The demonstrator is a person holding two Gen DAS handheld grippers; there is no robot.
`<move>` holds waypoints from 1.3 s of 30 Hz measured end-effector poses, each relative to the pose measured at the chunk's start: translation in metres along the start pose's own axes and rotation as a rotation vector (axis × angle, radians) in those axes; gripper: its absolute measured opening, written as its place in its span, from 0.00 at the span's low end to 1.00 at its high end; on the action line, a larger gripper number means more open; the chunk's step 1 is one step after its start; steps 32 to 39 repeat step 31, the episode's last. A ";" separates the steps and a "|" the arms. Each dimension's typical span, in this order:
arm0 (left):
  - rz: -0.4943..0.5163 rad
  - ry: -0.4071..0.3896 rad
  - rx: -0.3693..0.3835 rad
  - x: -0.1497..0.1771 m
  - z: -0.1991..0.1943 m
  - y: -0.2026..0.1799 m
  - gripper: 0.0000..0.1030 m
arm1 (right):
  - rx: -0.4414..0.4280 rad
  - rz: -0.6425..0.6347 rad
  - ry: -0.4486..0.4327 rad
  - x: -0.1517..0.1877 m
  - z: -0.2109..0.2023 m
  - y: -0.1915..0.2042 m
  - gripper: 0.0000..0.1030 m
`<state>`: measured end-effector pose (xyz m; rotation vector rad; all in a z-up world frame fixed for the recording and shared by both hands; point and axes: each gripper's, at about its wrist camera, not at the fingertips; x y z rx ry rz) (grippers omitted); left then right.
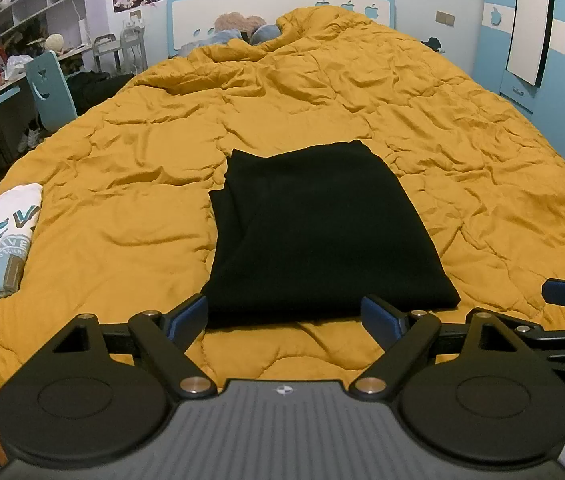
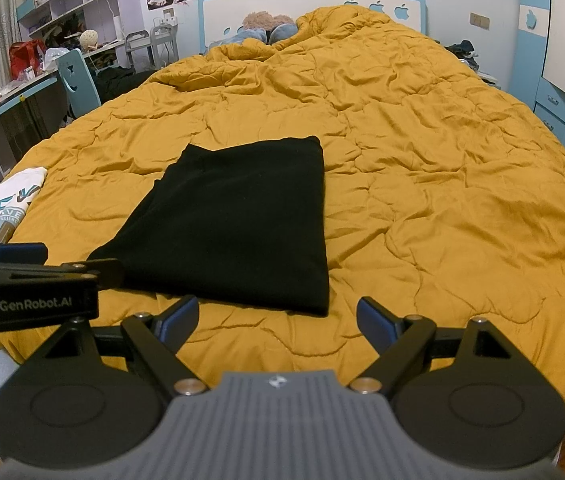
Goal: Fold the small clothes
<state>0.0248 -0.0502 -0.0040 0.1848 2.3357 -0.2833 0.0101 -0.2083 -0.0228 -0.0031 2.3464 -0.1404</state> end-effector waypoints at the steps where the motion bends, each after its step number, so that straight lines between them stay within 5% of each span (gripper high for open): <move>1: 0.000 0.000 0.001 0.000 0.000 -0.001 0.97 | 0.000 0.001 0.000 0.000 0.000 0.000 0.79; 39: -0.003 -0.017 -0.016 -0.003 -0.004 -0.004 0.95 | 0.000 0.001 -0.001 0.001 0.000 0.000 0.79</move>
Point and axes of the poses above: each gripper's, at about its wrist camera, not at the fingertips, and z roughly the way its jaws point, y to its left, x to its underside, and after that the axes turned 14 degrees about x, right-handed
